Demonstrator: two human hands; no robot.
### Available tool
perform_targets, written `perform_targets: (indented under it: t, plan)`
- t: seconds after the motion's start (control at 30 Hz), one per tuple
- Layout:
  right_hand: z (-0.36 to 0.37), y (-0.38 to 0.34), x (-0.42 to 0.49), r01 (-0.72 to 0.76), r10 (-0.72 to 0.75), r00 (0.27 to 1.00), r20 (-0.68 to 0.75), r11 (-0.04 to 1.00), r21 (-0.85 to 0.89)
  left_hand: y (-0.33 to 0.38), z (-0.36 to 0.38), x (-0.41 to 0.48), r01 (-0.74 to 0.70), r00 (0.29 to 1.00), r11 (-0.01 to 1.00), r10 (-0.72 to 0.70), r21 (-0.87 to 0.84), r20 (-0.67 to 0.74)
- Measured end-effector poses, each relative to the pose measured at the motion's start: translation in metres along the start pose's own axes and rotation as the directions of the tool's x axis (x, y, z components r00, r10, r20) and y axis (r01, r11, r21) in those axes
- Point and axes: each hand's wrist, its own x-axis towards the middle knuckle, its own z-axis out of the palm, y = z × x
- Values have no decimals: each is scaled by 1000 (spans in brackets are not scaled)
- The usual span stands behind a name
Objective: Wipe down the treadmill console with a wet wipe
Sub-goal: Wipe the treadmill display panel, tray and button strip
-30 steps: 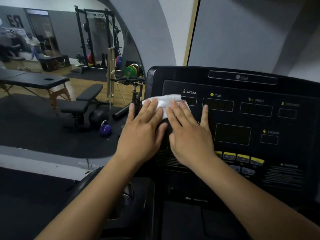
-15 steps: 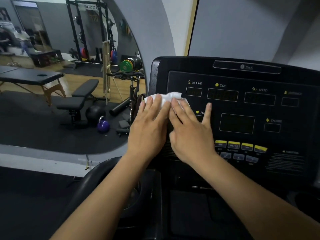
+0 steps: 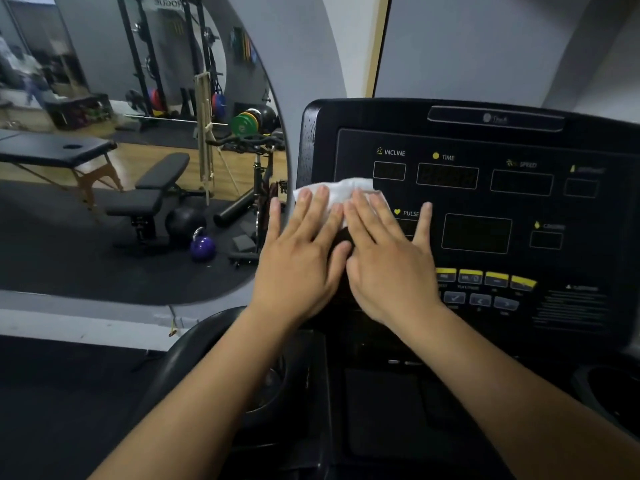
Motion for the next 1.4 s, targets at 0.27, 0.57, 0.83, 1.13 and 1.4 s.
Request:
perform_targets:
  t: [0.27, 0.57, 0.83, 1.13, 1.4]
  plan:
    - [29, 0, -67, 59, -60, 998, 32, 997, 41, 20, 18, -70, -47, 997, 999, 46, 3, 56]
    - [12, 23, -29, -1, 2, 1000, -16, 999, 54, 35, 9, -15, -12, 999, 999, 10, 38, 41]
    - [25, 57, -75, 50, -50, 999, 8, 997, 56, 74, 22, -37, -83, 993, 996, 80, 25, 84]
    - [23, 84, -72, 2, -2, 1000, -10, 997, 79, 103, 27, -17, -67, 995, 998, 68, -6, 70]
    - [19, 119, -71, -25, 27, 999, -24, 997, 77, 131, 32, 10, -117, 991, 993, 115, 26, 63]
